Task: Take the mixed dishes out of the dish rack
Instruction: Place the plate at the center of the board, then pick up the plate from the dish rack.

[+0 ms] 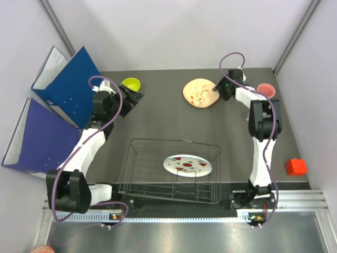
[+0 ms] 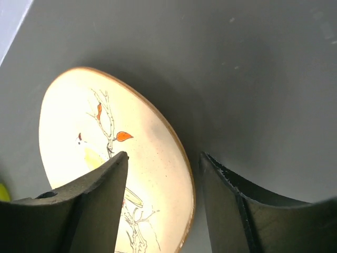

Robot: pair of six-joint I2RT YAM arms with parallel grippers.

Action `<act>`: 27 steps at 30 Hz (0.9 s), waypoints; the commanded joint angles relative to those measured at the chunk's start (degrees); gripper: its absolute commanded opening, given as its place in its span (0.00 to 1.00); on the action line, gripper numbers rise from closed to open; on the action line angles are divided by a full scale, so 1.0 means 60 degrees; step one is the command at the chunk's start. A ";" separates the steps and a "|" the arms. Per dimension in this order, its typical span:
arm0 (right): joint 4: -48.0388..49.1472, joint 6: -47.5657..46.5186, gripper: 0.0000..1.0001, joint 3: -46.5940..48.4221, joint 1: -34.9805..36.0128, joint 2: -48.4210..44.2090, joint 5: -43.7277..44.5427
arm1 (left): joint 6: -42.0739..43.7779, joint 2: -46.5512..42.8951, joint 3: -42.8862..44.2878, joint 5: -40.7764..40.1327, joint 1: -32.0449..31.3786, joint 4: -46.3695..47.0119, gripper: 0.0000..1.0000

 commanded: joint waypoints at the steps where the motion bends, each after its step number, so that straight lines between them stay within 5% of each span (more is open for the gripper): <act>1: -0.0344 -0.0605 0.57 0.0084 0.0019 -0.1411 0.1370 | 0.0359 0.0185 0.0105 0.0060 -0.0014 0.0033 0.99; 9: 0.1090 -0.0547 0.58 -0.1658 0.0106 -0.3720 0.1168 | 0.1266 -0.0063 0.0573 -0.0156 -0.0350 -0.0215 0.99; 16: 0.2598 -0.0795 0.57 -0.2977 0.1363 -0.6740 0.0756 | 0.6693 -0.0211 0.2301 -0.4390 -0.3099 -0.1959 0.99; 21: 0.3200 -0.1000 0.57 -0.4763 0.2185 -0.9139 0.0727 | 0.7508 -0.0604 0.1953 -0.2786 -0.3808 -0.1419 0.99; 27: 0.2939 -0.1440 0.58 -0.6492 0.2640 -1.1737 0.0727 | 0.8794 -0.2859 0.0225 0.1931 -0.3808 -0.0421 0.94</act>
